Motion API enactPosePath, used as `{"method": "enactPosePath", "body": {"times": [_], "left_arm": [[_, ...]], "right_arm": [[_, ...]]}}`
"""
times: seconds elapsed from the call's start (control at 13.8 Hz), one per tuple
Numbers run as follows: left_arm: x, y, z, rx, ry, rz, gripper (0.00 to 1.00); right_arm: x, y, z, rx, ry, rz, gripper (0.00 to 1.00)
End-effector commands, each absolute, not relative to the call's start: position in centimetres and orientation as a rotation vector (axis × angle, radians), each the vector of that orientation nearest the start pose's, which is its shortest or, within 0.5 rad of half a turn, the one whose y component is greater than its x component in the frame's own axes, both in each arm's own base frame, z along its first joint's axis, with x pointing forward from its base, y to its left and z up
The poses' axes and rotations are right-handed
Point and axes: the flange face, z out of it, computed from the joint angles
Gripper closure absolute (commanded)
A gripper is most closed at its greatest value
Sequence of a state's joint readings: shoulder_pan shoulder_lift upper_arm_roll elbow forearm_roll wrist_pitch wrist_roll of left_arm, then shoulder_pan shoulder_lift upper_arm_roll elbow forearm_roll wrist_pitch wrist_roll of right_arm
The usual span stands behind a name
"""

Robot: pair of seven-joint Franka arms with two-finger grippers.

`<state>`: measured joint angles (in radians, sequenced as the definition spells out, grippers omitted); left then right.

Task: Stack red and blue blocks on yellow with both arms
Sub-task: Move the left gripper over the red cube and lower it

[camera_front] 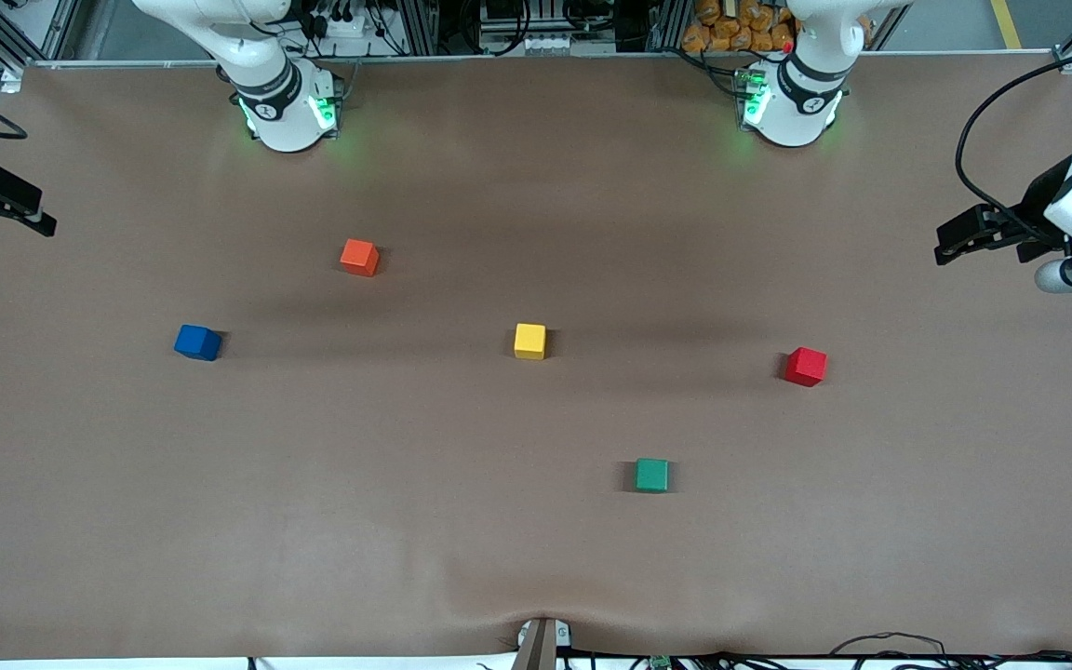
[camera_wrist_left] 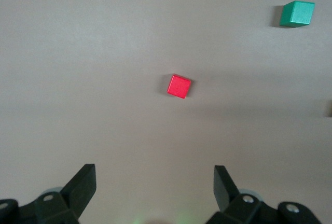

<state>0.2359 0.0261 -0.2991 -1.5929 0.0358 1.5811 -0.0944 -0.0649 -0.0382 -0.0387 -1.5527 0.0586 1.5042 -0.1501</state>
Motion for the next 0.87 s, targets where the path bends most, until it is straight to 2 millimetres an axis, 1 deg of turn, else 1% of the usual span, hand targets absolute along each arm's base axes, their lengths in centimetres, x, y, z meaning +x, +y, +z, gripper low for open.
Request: {"method": "enactPosePath", "body": {"times": [0.0,0.36,0.51,0.65,0.8], "left_arm": [[55.5,-3.0,59.2,-3.103,-0.044,0.025,0.00],[55.7,-3.1,57.0,-3.102,-0.040,0.013,0.00],[55.7,-3.1,56.5,-3.103,-0.040,0.011,0.00],[55.7,-3.1,55.1,-3.102,-0.038,0.022,0.00],[55.7,-3.1,53.9,-3.102,-0.038,-0.001,0.00]], "right_arm": [[53.8,-5.5,65.0,-3.091,-0.062,0.002,0.00],[53.8,-5.4,65.0,-3.089,-0.065,0.004,0.00],[53.8,-5.5,65.0,-3.089,-0.062,0.004,0.00],[53.8,-5.4,65.0,-3.089,-0.067,0.004,0.00],[53.8,-5.4,65.0,-3.089,-0.067,0.004,0.00]]}}
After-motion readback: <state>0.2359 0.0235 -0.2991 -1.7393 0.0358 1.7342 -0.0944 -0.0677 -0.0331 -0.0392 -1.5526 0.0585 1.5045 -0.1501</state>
